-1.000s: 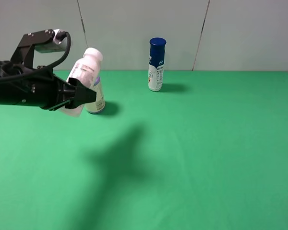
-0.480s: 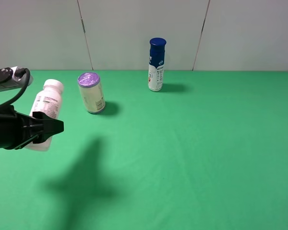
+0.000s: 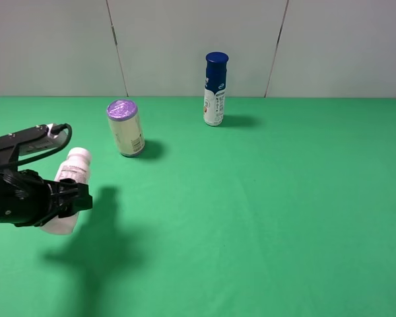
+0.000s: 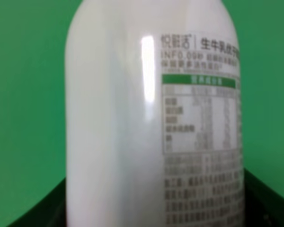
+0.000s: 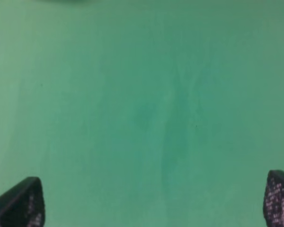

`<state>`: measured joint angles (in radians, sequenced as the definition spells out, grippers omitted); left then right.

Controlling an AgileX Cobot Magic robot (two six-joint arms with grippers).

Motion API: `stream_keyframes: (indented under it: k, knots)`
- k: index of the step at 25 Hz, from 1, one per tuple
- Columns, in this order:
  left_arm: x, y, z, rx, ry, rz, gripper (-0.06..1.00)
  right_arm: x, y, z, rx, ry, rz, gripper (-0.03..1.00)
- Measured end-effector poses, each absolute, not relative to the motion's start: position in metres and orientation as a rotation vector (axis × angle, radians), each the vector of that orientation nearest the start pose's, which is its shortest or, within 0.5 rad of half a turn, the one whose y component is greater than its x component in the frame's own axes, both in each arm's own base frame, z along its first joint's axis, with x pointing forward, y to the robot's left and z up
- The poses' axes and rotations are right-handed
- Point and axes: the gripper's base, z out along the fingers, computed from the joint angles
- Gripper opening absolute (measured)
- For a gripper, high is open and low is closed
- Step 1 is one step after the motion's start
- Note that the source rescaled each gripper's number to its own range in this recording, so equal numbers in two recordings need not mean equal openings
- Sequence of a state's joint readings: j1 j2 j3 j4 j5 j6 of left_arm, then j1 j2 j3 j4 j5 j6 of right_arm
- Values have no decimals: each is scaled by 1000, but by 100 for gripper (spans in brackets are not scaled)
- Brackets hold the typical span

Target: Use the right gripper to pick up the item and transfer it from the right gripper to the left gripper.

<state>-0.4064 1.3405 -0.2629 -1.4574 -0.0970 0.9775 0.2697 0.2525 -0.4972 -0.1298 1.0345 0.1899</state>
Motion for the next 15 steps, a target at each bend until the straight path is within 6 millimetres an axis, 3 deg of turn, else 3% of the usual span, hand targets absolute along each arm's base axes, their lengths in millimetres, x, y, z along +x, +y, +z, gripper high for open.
stream_keyframes:
  k: [7,15]
  knots:
    - [176,-57,123,-196,2604,-169,0,37,0,275,-107,2263,82,100]
    - [190,-39,127,-232,2573,-127,0,37,0,275,-107,2263,82,100]
